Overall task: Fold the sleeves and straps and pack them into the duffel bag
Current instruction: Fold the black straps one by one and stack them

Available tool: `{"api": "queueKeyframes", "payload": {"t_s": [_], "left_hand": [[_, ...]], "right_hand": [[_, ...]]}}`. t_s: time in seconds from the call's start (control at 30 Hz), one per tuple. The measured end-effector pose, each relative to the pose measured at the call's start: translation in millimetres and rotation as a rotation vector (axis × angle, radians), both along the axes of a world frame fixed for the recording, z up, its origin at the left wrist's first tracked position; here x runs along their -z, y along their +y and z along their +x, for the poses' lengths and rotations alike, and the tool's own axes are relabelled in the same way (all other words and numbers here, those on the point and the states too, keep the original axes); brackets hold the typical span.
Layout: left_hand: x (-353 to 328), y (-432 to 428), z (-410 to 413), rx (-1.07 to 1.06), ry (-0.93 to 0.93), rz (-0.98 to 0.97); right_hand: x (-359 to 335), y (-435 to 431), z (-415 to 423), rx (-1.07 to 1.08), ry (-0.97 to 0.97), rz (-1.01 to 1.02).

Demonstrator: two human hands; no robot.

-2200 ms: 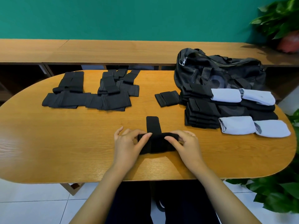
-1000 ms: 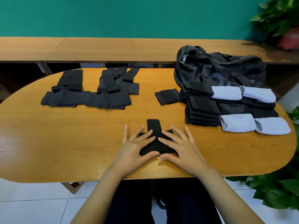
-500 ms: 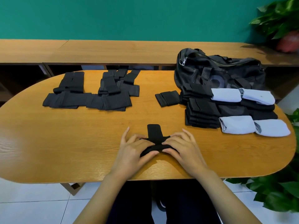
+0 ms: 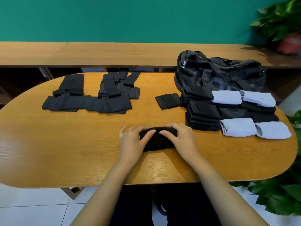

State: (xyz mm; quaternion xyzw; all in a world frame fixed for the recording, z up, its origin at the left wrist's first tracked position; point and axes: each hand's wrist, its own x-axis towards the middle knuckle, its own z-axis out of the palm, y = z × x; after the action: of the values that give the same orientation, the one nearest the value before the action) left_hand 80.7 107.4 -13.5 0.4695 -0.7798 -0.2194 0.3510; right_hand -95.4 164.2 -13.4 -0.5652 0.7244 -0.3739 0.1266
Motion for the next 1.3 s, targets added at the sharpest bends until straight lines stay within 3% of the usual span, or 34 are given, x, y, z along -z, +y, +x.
{"api": "queueKeyframes", "payload": {"t_s": [0.17, 0.3, 0.43, 0.57, 0.73, 0.83, 1.03, 1.13, 1.3], "left_hand": [[3.8, -6.5, -3.0, -0.05, -0.114, -0.042], [7.0, -8.3, 14.5, 0.161, -0.158, 0.009], [15.6, -13.7, 33.9, 0.374, -0.32, 0.089], [16.6, -19.1, 35.6, 0.293, -0.432, -0.007], [12.0, -21.7, 18.9, 0.156, -0.462, -0.025], [16.5, -27.1, 13.9, 0.118, -0.421, -0.042], [29.5, -38.4, 18.1, -0.082, -0.069, 0.114], [30.2, -38.8, 16.8, -0.092, -0.04, 0.132], [33.1, -40.9, 16.5, -0.086, -0.041, 0.14]], "right_hand": [[2.2, -8.9, 3.2, -0.011, 0.121, -0.018], [3.7, 4.6, 1.9, -0.052, 0.21, 0.008], [3.9, 20.1, 4.5, -0.068, 0.212, 0.057], [-1.7, 26.3, 10.9, -0.089, 0.199, 0.125], [3.6, 19.7, 24.5, -0.296, 0.532, 0.167], [8.4, 5.4, 31.5, -0.307, 0.712, 0.197], [3.4, -26.8, 24.0, -0.174, 0.734, 0.136], [-7.7, -55.2, 7.1, -0.103, 0.744, 0.107], [-14.7, -98.0, -22.9, -0.009, 0.761, 0.255]]}}
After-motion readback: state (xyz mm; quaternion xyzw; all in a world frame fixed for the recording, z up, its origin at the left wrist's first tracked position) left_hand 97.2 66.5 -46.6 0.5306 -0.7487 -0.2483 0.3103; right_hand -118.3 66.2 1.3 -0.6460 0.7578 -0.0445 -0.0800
